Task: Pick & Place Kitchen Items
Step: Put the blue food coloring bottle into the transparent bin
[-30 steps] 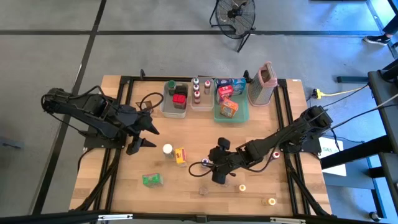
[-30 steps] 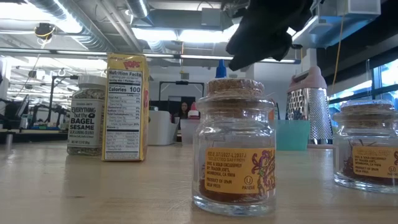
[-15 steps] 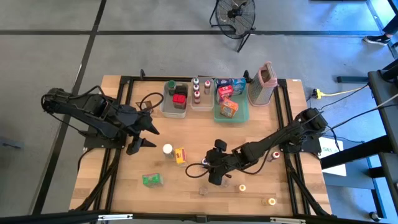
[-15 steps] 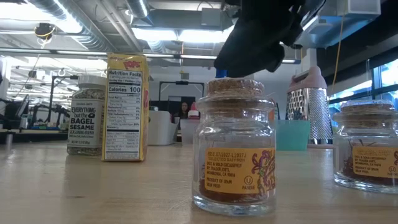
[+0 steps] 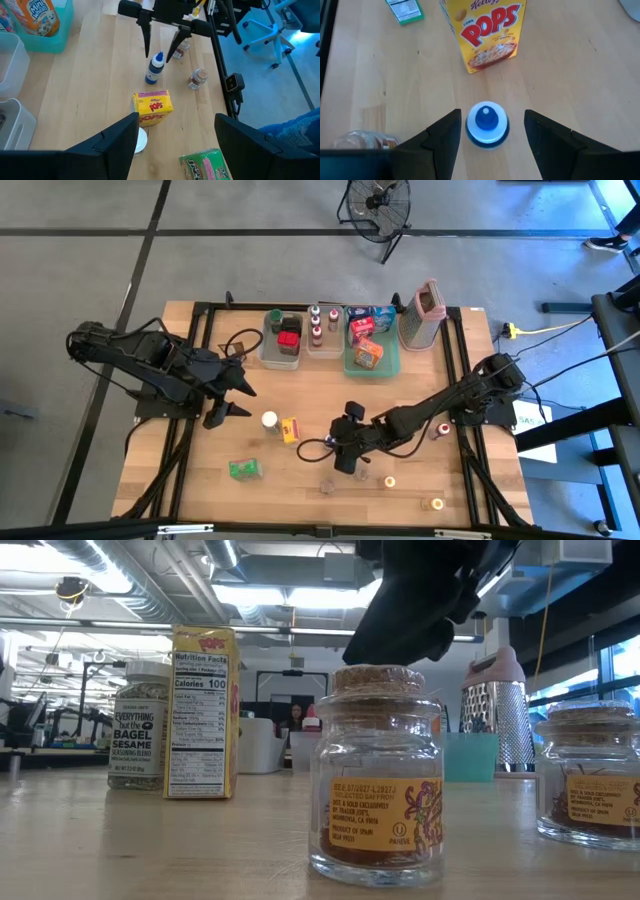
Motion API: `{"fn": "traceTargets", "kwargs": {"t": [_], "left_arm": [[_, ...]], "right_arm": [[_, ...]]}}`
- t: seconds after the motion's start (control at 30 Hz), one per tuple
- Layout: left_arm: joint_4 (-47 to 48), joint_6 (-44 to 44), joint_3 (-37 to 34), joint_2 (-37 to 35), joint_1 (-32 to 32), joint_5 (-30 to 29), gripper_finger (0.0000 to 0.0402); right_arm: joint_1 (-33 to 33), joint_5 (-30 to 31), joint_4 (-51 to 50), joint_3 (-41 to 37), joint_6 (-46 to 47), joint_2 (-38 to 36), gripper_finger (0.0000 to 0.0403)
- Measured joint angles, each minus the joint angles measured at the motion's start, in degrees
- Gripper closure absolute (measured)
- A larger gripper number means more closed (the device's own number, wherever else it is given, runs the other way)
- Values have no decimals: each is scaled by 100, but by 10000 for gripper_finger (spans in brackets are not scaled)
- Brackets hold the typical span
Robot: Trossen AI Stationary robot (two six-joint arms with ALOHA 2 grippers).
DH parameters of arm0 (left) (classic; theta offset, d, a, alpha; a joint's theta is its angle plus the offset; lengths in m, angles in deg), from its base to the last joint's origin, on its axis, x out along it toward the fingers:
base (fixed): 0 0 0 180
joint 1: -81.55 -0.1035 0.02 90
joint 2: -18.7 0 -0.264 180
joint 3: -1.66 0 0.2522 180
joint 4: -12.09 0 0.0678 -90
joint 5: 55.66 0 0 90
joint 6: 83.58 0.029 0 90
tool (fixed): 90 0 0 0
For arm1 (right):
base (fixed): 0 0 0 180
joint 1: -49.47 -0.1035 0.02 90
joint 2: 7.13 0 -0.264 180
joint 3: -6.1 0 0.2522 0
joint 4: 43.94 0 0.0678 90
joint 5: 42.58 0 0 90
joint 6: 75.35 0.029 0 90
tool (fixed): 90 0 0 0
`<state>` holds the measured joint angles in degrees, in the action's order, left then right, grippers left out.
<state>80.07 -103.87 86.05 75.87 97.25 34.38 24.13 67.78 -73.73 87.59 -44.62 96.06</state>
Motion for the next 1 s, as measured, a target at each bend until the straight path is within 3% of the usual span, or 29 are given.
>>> {"fn": "traceTargets", "kwargs": {"t": [0.67,1.0], "left_arm": [[0,0,0,-2,-2,2,146],[0,0,0,0,-2,1,146]], "right_arm": [[28,-389,176,11,-24,219,183],[56,-304,258,11,-159,254,187]]}}
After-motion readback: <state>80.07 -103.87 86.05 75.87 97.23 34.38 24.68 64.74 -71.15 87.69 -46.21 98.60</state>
